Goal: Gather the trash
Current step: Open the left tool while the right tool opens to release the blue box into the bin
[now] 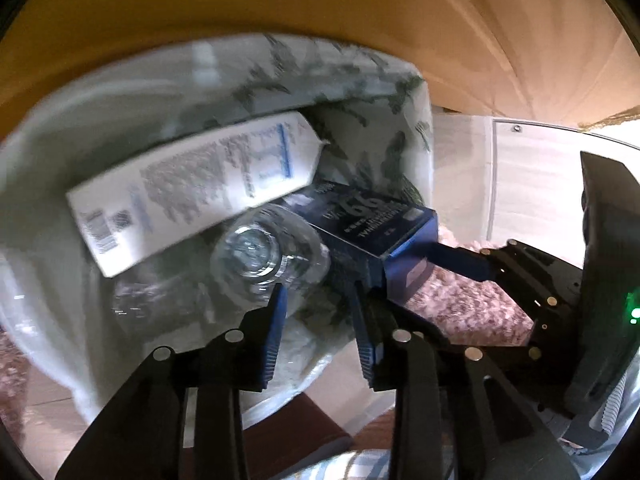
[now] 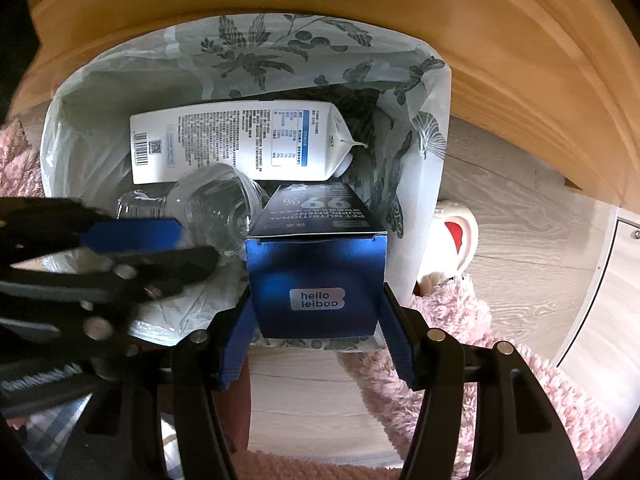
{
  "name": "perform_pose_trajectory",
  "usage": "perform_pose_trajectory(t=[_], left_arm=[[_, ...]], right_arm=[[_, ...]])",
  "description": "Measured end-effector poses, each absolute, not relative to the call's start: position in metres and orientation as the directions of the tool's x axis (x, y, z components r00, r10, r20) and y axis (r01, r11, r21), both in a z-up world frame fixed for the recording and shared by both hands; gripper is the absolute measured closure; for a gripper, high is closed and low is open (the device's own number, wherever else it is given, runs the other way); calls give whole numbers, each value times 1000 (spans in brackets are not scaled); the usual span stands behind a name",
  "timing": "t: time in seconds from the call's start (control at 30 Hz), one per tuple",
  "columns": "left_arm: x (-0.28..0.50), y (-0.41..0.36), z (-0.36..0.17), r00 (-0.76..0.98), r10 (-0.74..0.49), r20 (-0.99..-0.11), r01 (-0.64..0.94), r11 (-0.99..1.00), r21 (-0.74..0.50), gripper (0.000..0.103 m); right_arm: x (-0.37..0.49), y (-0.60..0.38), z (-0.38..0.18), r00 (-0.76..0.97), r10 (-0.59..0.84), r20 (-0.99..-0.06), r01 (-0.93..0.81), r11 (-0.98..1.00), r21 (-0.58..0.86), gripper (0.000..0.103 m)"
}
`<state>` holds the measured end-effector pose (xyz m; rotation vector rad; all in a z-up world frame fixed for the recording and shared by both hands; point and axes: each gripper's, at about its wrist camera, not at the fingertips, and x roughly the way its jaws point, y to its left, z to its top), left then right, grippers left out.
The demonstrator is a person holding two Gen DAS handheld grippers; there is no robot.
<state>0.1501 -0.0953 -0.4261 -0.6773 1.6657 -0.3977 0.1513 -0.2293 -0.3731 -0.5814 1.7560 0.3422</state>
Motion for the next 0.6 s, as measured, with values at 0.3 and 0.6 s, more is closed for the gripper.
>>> perform_pose_trajectory(t=[0.3, 0.6], left_arm=[[149, -56, -402, -33, -450, -892, -225, 873, -432, 73], [141, -22, -385, -8, -363, -932, -287, 893, -346, 73]], right_arm=[[149, -223, -383, -179, -227, -957, -554, 827, -93, 45], [153, -232, -392, -247, -182, -952, -476, 878, -44, 33]])
